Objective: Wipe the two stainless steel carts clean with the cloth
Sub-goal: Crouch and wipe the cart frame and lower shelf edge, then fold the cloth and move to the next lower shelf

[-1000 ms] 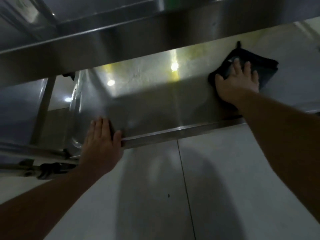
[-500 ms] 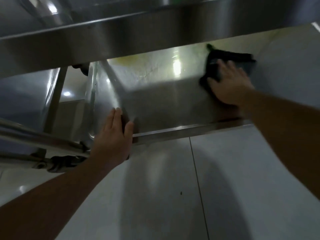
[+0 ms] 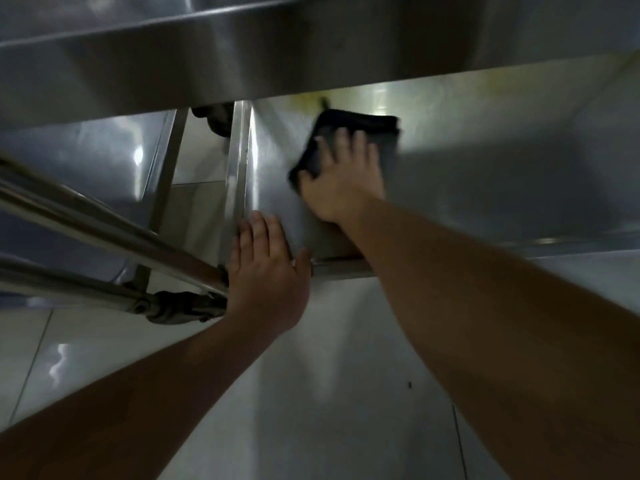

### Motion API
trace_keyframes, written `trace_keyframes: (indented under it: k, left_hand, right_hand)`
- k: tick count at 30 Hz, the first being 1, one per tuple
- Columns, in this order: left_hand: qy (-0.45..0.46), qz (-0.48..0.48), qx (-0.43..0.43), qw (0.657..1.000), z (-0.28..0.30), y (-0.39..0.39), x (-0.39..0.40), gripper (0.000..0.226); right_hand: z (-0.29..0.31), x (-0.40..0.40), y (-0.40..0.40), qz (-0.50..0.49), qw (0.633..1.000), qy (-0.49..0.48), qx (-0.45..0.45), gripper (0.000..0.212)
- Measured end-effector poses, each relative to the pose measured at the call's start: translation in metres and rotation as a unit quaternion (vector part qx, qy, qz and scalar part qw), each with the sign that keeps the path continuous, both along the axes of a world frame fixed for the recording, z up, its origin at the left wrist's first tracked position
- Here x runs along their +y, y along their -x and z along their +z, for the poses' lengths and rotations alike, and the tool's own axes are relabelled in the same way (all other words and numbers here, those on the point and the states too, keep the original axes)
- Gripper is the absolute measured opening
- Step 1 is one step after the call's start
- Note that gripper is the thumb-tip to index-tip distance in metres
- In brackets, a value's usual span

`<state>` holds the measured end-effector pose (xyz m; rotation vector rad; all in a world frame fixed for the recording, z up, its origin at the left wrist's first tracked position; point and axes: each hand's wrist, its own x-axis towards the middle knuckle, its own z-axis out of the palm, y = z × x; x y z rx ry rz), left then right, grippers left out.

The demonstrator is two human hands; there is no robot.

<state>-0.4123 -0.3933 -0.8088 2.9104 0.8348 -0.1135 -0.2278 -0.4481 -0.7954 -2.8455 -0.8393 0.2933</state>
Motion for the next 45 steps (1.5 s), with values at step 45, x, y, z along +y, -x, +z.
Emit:
trace_keyframes:
  k: [45]
  left_hand:
    - [-0.012, -0.119, 0.048, 0.992, 0.045, -0.012, -0.044, 0.072]
  right_hand:
    - [0.014, -0.183, 0.067, 0.250, 0.968, -0.030, -0.007, 0.062]
